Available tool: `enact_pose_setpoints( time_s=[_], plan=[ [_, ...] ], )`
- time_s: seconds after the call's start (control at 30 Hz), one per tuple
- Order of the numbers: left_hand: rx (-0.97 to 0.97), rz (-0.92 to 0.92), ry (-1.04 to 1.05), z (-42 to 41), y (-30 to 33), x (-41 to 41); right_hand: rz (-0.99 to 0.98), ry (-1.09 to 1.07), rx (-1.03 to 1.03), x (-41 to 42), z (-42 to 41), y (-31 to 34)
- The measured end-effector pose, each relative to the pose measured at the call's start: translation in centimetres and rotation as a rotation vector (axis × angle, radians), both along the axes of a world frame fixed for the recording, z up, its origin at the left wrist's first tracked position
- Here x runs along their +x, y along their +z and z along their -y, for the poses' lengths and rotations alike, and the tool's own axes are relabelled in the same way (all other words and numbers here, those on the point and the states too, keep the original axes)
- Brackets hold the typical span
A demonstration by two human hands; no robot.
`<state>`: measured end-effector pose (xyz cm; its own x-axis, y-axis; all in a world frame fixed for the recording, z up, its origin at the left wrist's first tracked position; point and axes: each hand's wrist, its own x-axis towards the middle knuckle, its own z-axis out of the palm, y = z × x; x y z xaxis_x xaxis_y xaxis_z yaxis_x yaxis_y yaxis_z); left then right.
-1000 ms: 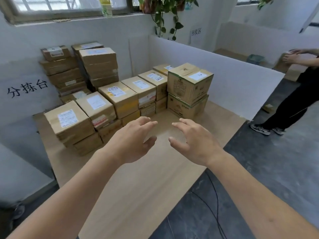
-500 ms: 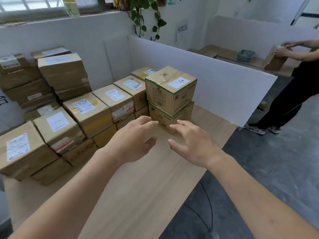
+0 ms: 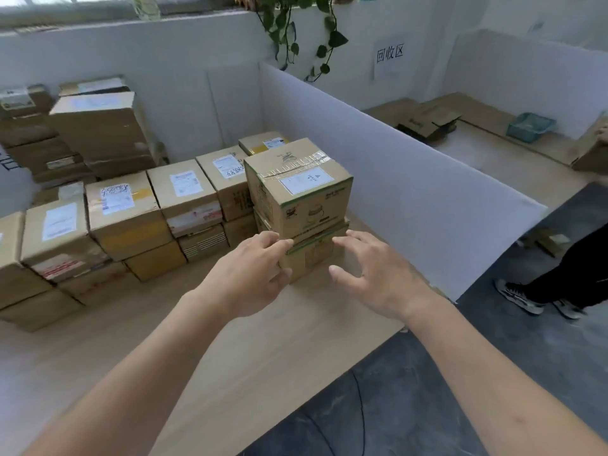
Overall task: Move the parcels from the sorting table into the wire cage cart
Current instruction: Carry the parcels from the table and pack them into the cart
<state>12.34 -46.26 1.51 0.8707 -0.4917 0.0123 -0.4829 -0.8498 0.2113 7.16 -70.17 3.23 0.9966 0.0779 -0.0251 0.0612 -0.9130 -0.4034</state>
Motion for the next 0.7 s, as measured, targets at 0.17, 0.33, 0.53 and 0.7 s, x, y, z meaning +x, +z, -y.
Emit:
enact_pose_setpoints(
  time_s=[0.17, 0.33, 0.53, 0.7],
  plan=[
    [-0.023, 0.001, 0.078, 3.0, -0.3, 3.4, 0.007, 0.061, 0.021, 4.1, 3.3, -0.5],
    [-0.016, -0.014, 0.177, 4.5, -1.4, 8.8, -0.012, 0.096, 0.019, 10.2, 5.5, -1.8],
    [0.006, -0.054, 0.3, 5.8, -3.6, 16.3, -0.048, 0.092, -0.003, 20.1, 6.9, -3.7],
    [0.003, -0.202, 0.429, 6.0, -5.7, 20.4, -0.078, 0.047, -0.014, 27.1, 7.4, -5.9]
  ],
)
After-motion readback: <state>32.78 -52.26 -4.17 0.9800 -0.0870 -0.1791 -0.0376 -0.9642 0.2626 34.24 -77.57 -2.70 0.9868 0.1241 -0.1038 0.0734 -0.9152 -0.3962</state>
